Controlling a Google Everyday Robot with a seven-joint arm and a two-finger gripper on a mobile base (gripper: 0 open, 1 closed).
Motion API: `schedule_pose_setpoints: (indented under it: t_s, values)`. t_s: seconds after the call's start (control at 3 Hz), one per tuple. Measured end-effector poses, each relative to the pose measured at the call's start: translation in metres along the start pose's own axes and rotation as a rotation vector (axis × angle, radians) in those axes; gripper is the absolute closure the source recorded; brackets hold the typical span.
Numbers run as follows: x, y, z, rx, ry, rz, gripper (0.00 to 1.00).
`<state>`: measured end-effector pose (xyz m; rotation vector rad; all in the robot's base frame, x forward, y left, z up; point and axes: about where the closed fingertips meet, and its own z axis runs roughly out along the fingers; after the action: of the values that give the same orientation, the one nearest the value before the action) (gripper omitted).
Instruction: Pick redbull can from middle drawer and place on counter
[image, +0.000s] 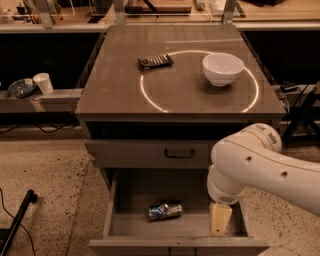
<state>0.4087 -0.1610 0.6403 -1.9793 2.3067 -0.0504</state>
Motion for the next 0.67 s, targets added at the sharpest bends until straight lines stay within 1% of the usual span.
schedule_pose_setpoints:
  t_s: [0.67]
  values:
    - [-0.021, -0.002, 0.099, -0.068, -0.111, -0.042, 0.0]
